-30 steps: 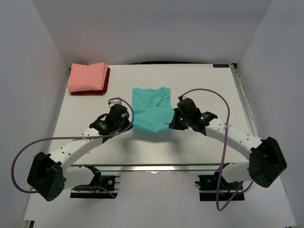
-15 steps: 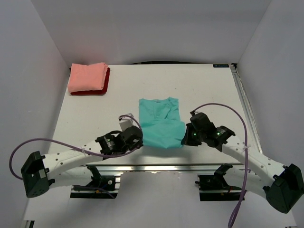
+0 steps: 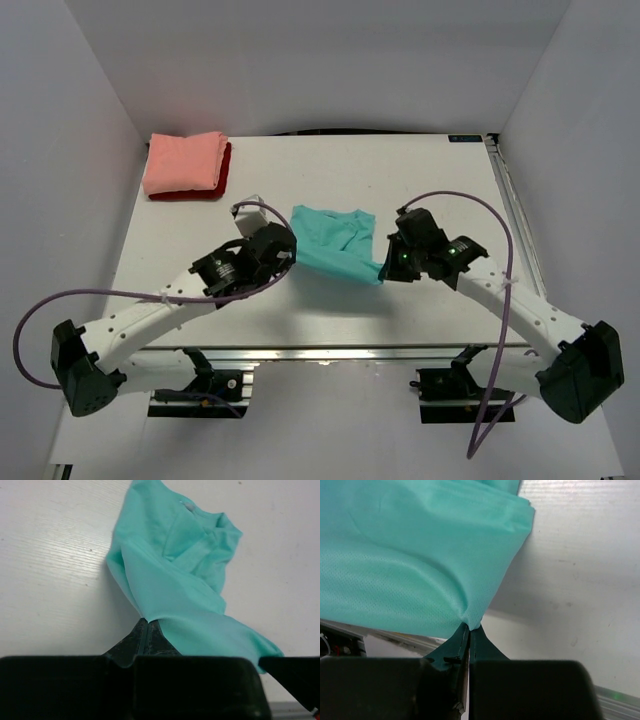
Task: Fold and stack the t-shirts
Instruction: Fold the long partially folded tshirt into a neat square
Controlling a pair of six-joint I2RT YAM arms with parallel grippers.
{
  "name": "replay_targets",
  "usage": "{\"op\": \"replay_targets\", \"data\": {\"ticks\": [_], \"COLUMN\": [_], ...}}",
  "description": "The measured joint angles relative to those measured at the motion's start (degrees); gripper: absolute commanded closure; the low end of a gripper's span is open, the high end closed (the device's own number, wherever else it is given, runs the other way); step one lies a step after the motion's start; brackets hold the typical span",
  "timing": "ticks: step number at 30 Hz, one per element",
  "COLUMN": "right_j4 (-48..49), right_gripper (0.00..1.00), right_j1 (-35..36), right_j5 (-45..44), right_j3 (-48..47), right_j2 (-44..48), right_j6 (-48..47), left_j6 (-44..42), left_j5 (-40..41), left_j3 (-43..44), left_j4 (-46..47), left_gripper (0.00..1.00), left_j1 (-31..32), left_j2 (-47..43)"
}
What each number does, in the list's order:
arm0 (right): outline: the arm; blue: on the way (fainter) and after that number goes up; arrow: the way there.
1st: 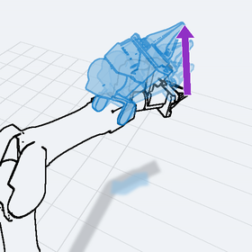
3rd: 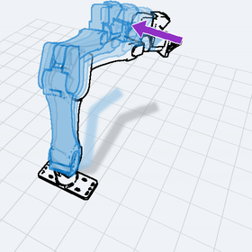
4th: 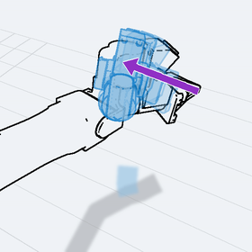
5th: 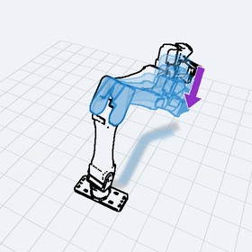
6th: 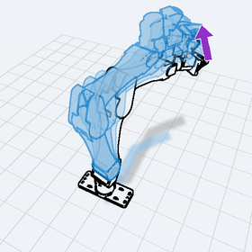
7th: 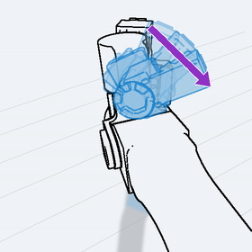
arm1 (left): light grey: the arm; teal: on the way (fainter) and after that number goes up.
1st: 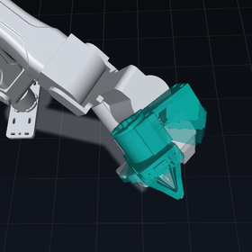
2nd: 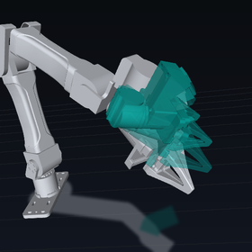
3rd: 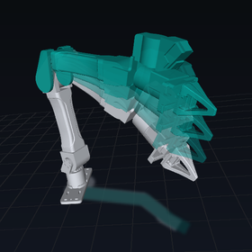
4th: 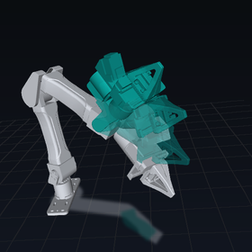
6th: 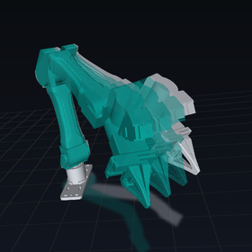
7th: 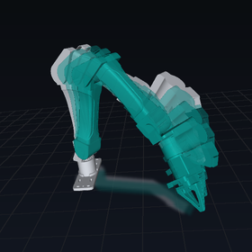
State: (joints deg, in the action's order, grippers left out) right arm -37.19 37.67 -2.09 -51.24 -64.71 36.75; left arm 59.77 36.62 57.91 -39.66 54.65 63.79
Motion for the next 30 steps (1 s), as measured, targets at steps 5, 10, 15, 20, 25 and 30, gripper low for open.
{"op": "replay_targets", "data": {"ticks": [5, 10, 15, 20, 25, 30], "right_j4": [2.2, 3.5, 4.4, 4.7, 4.8, 4.9], "right_gripper": [1.0, 1.0, 1.0, 1.0, 1.0, 1.0], "right_j1": [-4.8, -9.7, -11.7, -12.9, -13.7, -14.8], "right_j5": [2.7, 5.7, 8.0, 9.2, 10.1, 11.3], "right_j3": [-2.1, -5.6, -10.9, -15.5, -19.7, -23.5], "right_j2": [-4.4, -9.4, -15.6, -21.7, -27.1, -31.4], "right_j6": [-2.5, -5.7, -8.3, -9.6, -10.5, -10.7], "left_j6": [-4.0, -7.9, -11.6, -14.9, -17.3, -19.2], "left_j5": [-3.5, -7.6, -10.8, -13.3, -16.1, -18.5], "left_j3": [-0.1, 0.0, 3.1, 7.6, 11.5, 15.4], "left_j4": [1.6, 4.8, 7.1, 9.4, 11.0, 11.9], "left_gripper": [1.0, 1.0, 1.0, 1.0, 1.0, 1.0], "left_j1": [-6.7, -11.9, -16.2, -19.4, -22.1, -24.7], "left_j2": [4.3, 8.8, 14.8, 21.4, 26.8, 31.5]}}
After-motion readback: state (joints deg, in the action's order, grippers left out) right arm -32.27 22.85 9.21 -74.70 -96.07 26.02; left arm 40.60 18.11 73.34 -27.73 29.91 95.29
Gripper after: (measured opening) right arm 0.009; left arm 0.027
